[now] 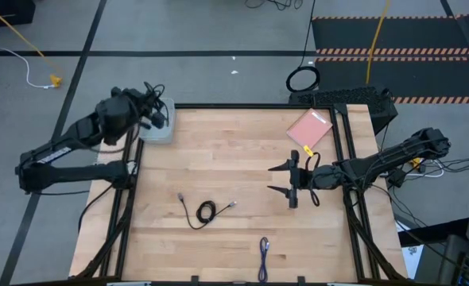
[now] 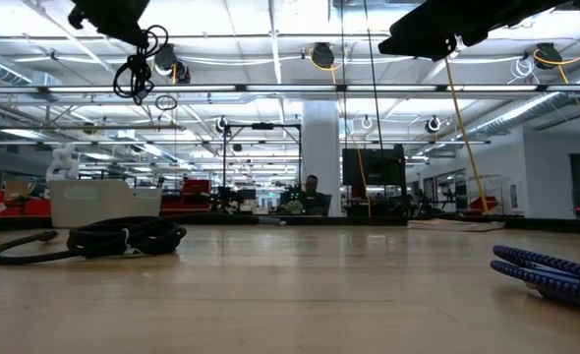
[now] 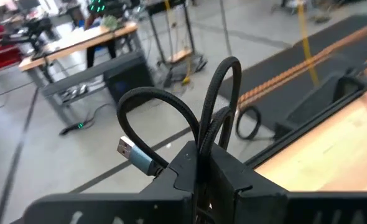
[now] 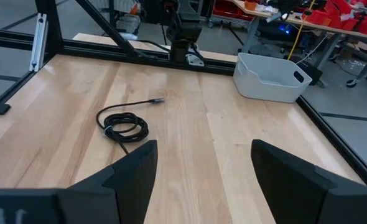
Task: Pick and place USB-C Cables
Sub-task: Put the right black charger cable into the gray bin
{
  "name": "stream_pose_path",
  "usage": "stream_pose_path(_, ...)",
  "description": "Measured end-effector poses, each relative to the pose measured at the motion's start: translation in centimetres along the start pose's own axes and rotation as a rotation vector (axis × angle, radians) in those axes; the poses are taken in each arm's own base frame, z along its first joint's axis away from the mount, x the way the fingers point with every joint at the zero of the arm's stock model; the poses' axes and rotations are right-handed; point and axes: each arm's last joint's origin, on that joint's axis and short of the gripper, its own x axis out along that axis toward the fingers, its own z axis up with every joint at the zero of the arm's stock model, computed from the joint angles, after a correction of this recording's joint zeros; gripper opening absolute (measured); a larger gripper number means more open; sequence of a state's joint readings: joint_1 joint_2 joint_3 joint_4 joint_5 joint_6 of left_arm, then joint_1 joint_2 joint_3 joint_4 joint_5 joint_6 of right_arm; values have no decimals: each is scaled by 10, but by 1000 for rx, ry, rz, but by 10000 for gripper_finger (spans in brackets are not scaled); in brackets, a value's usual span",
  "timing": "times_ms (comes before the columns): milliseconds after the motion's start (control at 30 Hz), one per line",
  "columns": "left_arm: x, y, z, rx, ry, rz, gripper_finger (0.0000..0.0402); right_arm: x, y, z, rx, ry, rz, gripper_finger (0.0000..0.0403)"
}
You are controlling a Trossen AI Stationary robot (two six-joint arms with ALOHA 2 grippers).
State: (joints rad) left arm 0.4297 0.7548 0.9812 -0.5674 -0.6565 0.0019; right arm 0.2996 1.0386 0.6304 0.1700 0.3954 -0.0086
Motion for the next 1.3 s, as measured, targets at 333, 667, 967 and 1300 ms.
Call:
stream_pose_path(333, 25, 23, 50, 52, 228, 71, 10, 0, 0, -1, -4, 10, 2, 254)
stream_pose_path(667, 63, 52, 56, -4, 538, 13, 9, 0, 0, -2, -7, 18, 3, 254)
stream_pose_path(967, 96, 69, 30, -23, 809, -60, 27, 0, 0, -2, -7, 19, 3, 254)
stream_pose_path(1300, 126, 69, 11, -60, 980, -87, 21, 0, 0, -2, -6, 20, 4, 254)
